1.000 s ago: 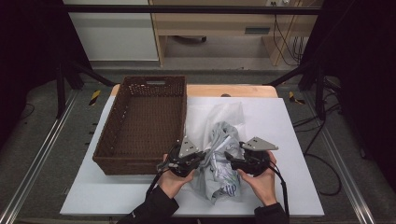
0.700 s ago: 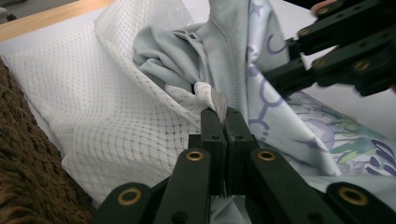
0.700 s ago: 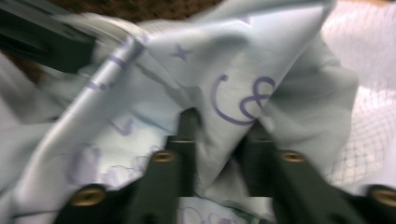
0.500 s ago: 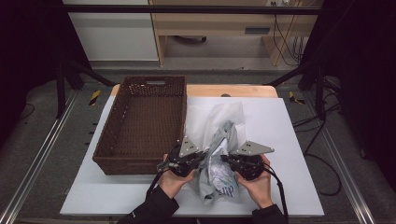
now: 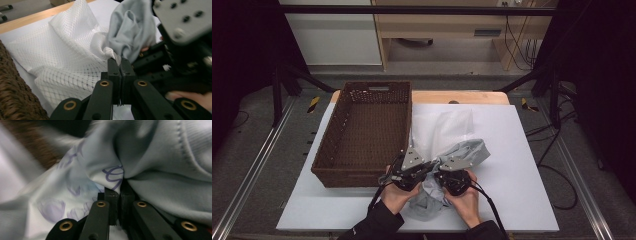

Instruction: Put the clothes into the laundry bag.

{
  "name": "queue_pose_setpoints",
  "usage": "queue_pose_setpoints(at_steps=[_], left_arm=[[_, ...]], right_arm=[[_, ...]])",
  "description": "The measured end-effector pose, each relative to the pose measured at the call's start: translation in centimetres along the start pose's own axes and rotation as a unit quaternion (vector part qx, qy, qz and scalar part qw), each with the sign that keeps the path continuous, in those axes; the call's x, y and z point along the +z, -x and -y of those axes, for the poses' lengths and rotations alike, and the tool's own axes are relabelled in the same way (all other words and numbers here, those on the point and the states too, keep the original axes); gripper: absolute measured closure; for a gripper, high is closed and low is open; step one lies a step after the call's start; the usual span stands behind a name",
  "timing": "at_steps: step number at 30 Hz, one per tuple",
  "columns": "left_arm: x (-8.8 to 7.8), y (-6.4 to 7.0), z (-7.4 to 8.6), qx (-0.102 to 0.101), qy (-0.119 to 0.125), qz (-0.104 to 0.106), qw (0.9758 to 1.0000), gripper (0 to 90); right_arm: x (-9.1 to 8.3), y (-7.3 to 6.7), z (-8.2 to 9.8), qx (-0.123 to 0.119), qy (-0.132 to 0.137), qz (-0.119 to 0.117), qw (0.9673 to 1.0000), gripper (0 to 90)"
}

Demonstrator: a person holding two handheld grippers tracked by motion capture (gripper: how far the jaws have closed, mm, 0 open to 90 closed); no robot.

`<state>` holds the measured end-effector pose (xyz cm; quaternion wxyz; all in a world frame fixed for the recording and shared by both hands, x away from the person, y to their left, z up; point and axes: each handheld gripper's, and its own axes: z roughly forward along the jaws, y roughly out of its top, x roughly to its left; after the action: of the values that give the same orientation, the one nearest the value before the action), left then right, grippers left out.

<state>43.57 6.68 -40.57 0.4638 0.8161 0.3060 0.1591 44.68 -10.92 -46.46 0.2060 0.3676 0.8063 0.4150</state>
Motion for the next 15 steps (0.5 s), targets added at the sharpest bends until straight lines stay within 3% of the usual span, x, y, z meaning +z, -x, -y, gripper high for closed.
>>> queue_pose_setpoints(at_steps=[2,4,7,10,13,15], left_arm=[[0.4,0.0,0.3,0.001,-0.009,0.001,1.0,88.8],[0.6,0.0,0.5,0.002,-0.013,-0.002,0.9999,88.8],[0.7,0.0,0.6,0.01,-0.016,-0.012,0.9998,88.7],[0.7,-0.3,0.6,0.005,-0.015,-0.013,0.9998,88.7],[0.8,-0.4,0.7,0.004,-0.017,-0.017,0.9997,88.6],[0.8,-0.4,0.8,0.006,-0.02,-0.019,0.9996,88.6]], right_arm=[[0.3,0.2,0.1,0.006,0.006,0.017,0.9998,88.0],[0.3,0.2,0.1,0.005,0.006,0.015,0.9999,87.2],[-0.3,0.3,-0.1,-0.006,0.003,-0.017,0.9998,75.8],[-1.9,0.7,-0.5,0.012,0.007,-0.05,0.9986,68.3],[-4.2,1.4,-1.0,0.016,0.019,-0.052,0.9983,64.3],[-5.4,1.9,-1.3,0.011,0.035,-0.038,0.9986,60.6]])
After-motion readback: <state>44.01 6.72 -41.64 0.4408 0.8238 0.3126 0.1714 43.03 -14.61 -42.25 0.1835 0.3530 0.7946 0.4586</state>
